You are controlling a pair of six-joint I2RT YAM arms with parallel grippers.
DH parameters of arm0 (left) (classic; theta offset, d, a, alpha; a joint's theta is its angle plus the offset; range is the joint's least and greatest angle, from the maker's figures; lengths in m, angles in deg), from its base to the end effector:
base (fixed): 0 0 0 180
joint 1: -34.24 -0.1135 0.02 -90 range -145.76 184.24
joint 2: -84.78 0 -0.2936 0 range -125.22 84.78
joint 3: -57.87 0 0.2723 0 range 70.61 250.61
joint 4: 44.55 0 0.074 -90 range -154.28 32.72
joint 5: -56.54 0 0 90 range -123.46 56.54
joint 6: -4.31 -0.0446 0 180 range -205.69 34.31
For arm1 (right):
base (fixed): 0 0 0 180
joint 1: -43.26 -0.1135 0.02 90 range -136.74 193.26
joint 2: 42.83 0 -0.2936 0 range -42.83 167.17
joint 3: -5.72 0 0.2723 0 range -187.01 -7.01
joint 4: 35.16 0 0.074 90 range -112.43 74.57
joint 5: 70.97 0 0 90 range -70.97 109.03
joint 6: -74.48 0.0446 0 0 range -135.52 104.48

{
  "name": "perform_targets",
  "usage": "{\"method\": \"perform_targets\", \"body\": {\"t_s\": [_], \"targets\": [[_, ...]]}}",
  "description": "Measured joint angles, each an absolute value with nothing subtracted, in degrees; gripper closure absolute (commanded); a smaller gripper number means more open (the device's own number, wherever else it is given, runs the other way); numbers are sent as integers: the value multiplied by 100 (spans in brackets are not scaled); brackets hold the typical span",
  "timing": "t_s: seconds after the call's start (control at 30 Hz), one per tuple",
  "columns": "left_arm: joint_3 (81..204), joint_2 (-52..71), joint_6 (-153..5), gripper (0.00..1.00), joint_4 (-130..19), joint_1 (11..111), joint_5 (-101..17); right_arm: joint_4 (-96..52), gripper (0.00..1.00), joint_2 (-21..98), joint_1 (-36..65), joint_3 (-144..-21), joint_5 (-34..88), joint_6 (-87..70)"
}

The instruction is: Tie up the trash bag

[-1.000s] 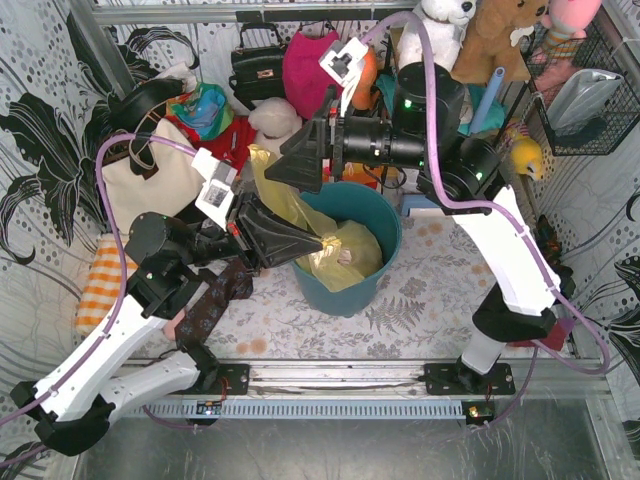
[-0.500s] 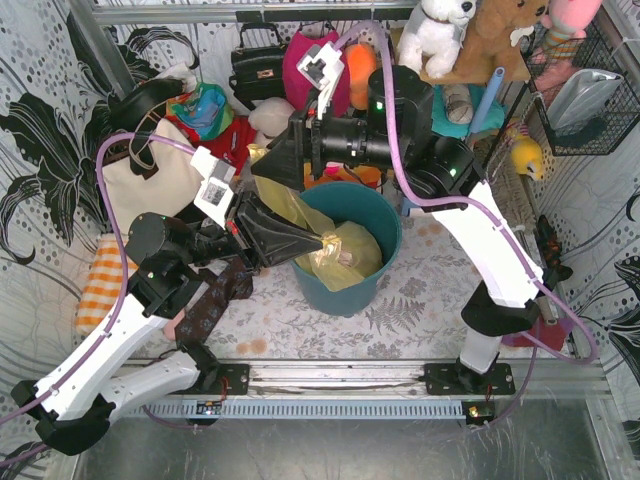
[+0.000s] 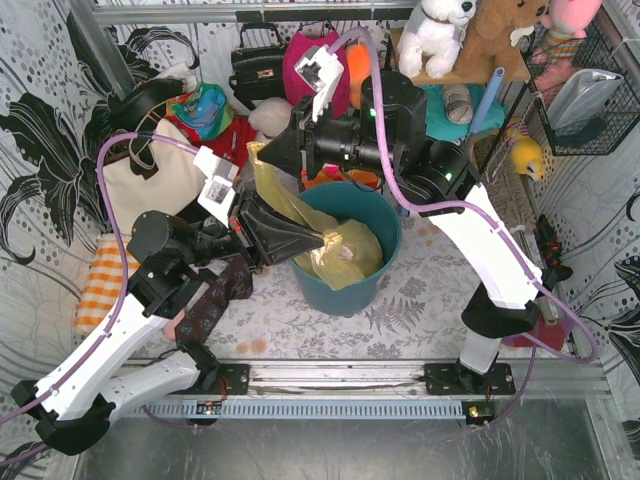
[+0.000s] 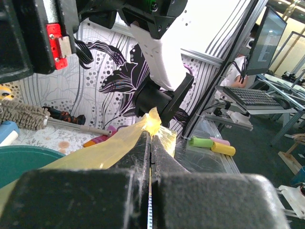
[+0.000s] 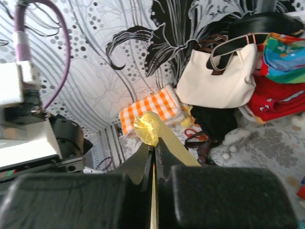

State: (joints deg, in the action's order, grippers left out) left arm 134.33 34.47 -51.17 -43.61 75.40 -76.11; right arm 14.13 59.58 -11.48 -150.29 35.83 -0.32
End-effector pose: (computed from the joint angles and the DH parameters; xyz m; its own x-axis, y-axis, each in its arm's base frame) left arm 0.1096 -0.1360 0.5081 -0.2492 -0.3358 -0.9084 0.9673 -0.0407 -0.2503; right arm 0.1979 0.3023 0.6282 -0.2067 0.1424 -0.9680 -0.9263 0.2901 0.2405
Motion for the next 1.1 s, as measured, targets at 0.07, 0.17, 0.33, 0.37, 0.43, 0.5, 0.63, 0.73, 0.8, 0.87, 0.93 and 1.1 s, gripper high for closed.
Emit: {"method": "perform_targets", "body": {"t_s": [0.07, 0.17, 0.33, 0.37, 0.43, 0.5, 0.63, 0.73, 0.8, 0.87, 0.93, 1.1], "targets": [[13435, 3447, -5154, 100, -4409, 7540, -7576, 1409, 100, 5943, -1148, -14964, 3417, -36], [13435, 3443, -5202, 100, -4452, 7540, -7524, 1398, 100, 5857, -1148, -14752, 3135, -34], [13450, 3432, -5298, 100, -4520, 7540, -7338, 1385, 100, 5569, -1148, -14289, 2772, -14], [13464, 3430, -5333, 100, -4559, 7540, -7285, 1356, 100, 5479, -1148, -14153, 2704, -12], [13516, 3410, -5403, 100, -4667, 7540, -7189, 1288, 100, 5252, -1148, -13838, 2556, 5], [13599, 3358, -5460, 100, -4732, 7540, -7119, 1210, 100, 5029, -1148, -13548, 2407, 27], [13767, 3211, -5519, 100, -4817, 7540, -6999, 1011, 100, 4612, -1148, -12981, 2125, 126], [13829, 3130, -5562, 100, -4846, 7540, -6907, 821, 100, 4330, -1148, -12527, 1931, 200], [13839, 3102, -5582, 100, -4865, 7540, -6840, 742, 100, 4188, -1148, -12282, 1821, 248], [13842, 3082, -5602, 100, -4898, 7540, -6778, 681, 100, 4096, -1148, -12118, 1723, 292], [13842, 3058, -5624, 100, -4933, 7540, -6719, 598, 100, 4011, -1148, -11967, 1636, 333], [13842, 3006, -5718, 100, -5021, 7540, -6547, 440, 100, 3691, -1148, -11467, 1400, 482]]}}
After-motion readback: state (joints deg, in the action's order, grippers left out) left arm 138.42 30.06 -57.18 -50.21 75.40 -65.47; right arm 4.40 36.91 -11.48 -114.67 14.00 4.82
